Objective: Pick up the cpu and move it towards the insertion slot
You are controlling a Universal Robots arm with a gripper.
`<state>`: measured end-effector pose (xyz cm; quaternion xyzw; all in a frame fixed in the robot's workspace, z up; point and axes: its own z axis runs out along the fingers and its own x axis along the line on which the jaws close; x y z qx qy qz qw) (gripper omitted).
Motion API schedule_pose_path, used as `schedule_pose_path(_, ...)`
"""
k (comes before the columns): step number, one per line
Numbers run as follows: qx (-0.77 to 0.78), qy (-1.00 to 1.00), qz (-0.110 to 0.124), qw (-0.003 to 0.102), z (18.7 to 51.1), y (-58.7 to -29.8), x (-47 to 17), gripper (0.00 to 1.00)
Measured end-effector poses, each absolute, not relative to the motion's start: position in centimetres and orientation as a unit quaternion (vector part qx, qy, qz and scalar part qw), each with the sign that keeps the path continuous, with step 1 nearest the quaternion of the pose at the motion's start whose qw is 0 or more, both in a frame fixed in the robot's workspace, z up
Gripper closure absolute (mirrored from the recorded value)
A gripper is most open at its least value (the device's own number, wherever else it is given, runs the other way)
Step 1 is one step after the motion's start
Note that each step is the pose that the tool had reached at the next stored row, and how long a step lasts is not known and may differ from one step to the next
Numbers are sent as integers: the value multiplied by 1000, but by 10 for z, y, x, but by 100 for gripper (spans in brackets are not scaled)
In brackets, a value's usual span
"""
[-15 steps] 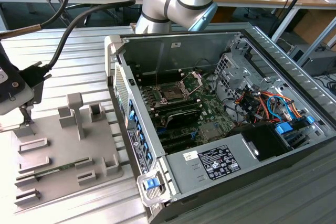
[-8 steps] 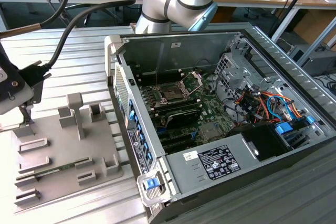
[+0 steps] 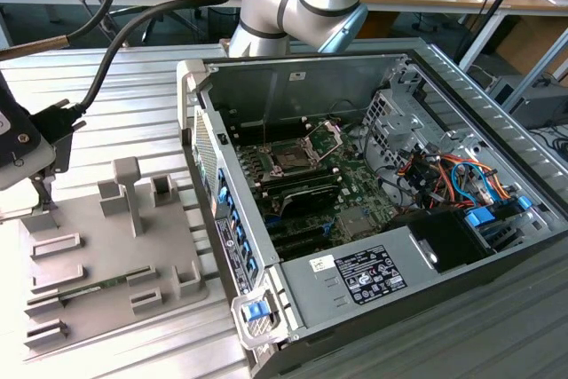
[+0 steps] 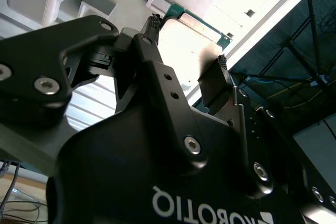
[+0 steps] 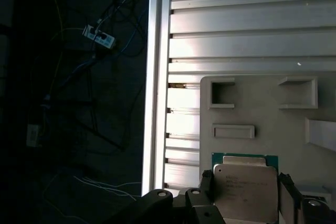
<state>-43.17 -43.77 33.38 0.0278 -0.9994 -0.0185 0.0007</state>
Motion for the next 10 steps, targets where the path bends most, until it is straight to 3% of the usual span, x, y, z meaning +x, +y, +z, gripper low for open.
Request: schedule_pose_path(10, 28, -999, -19, 1, 336, -438, -432, 45)
